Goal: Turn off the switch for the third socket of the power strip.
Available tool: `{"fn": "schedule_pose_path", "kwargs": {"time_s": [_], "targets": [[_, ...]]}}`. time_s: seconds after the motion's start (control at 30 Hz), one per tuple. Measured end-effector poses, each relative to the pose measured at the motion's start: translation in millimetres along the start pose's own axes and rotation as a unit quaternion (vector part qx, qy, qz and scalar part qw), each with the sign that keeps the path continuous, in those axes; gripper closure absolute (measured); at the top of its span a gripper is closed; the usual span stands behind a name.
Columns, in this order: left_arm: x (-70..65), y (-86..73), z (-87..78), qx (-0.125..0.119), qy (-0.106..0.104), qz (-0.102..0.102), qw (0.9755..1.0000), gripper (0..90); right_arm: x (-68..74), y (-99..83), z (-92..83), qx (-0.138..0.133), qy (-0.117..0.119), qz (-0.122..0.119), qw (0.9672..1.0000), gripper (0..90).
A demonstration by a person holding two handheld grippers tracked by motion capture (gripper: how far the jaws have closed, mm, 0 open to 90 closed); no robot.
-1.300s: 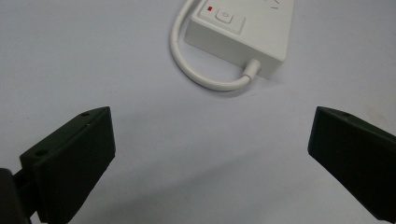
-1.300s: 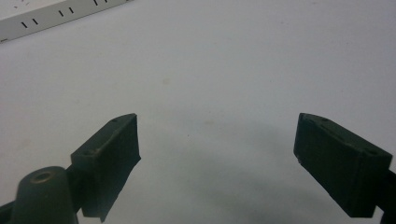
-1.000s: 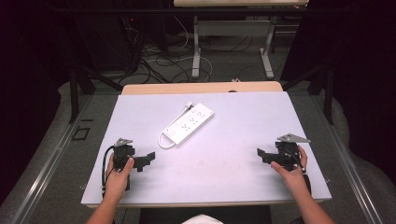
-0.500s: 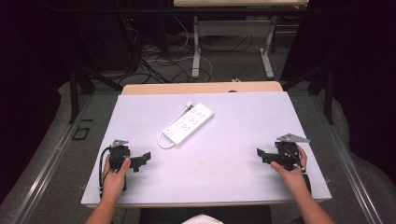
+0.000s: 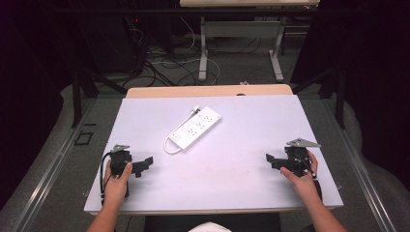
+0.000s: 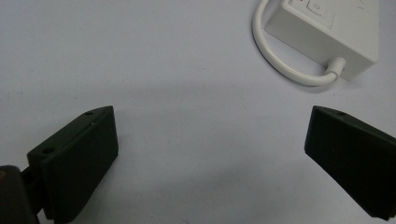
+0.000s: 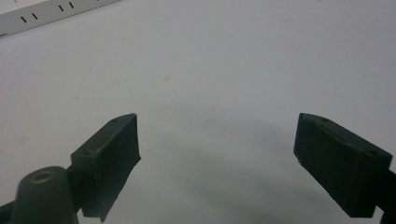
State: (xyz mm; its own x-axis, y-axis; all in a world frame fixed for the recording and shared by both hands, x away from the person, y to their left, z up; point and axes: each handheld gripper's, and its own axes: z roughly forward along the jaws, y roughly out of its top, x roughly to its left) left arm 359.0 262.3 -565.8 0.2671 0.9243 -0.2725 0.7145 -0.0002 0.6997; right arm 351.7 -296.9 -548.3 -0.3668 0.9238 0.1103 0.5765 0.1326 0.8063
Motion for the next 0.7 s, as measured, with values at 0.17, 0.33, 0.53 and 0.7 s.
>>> {"fn": "schedule_pose_path", "kwargs": {"time_s": [0.17, 0.33, 0.53, 0.7], "targets": [[0.9, 0.2, 0.4, -0.002, 0.001, 0.000, 1.0000, 2.8, 0.0, 0.0, 0.2, 0.000, 0.001, -0.001, 1.0000, 13.8], [1.0, 0.2, 0.2, -0.003, 0.001, 0.000, 1.0000, 3.0, 0.6, 0.1, 0.5, 0.002, -0.001, 0.002, 1.0000, 13.8], [1.3, 0.3, 0.3, -0.004, 0.002, 0.000, 1.0000, 3.1, -0.1, -0.1, 0.8, 0.003, 0.001, 0.000, 1.0000, 13.8], [1.6, 0.6, -0.7, -0.002, 0.001, -0.001, 1.0000, 3.2, -0.2, -0.2, 1.5, 0.002, 0.001, -0.002, 1.0000, 13.8]]}}
